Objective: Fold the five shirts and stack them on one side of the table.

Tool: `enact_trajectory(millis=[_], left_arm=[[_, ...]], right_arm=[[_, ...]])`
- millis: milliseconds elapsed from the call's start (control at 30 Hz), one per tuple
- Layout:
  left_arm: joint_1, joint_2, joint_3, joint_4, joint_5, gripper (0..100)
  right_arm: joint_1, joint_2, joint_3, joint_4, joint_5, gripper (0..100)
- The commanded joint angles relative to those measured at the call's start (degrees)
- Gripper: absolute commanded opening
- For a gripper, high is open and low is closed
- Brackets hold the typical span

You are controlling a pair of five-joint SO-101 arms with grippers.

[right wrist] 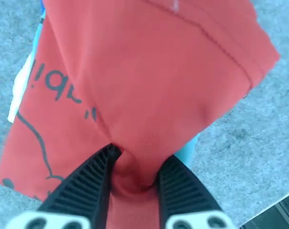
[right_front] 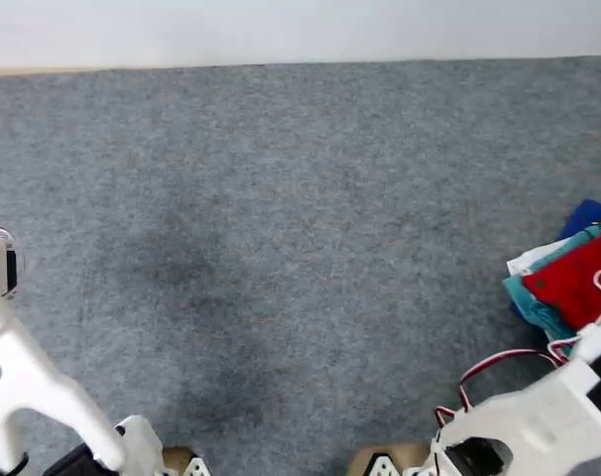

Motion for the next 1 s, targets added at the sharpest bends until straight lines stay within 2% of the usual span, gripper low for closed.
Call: enact_trajectory(millis=[0, 200, 400, 500, 700, 933, 967], left_arm=[[0.1, -1.5, -0.2, 0.3, -0.6, 1], [0.1, -1.5, -0.2, 0.4, -0.6, 1], [0.2, -1.5, 0.0, 1.0, -0.6, 1], [0.2, -1.5, 0.0, 1.1, -0.6, 1], [0.2, -1.5, 0.0, 1.1, -0.6, 1], [0.2, -1.5, 0.0, 1.1, -0.5, 1], [0.2, -1.5, 0.0, 1.1, -0.5, 1]], right_arm=[[1.9, -5.0, -0.4, 2.2, 0.7, 0.9], [3.1, -1.5, -0.4, 2.1, 0.8, 2.0], [2.9, 1.3, -1.1, 2.2, 0.4, 25.2], [1.7, -2.9, -1.6, 2.2, 0.3, 28.3], [-2.9, -12.8, -1.1, 2.2, 0.3, 22.9], [-9.1, -14.5, 8.9, 2.2, 0.3, 0.9], [-9.9, -14.5, 11.2, 2.2, 0.3, 0.7]])
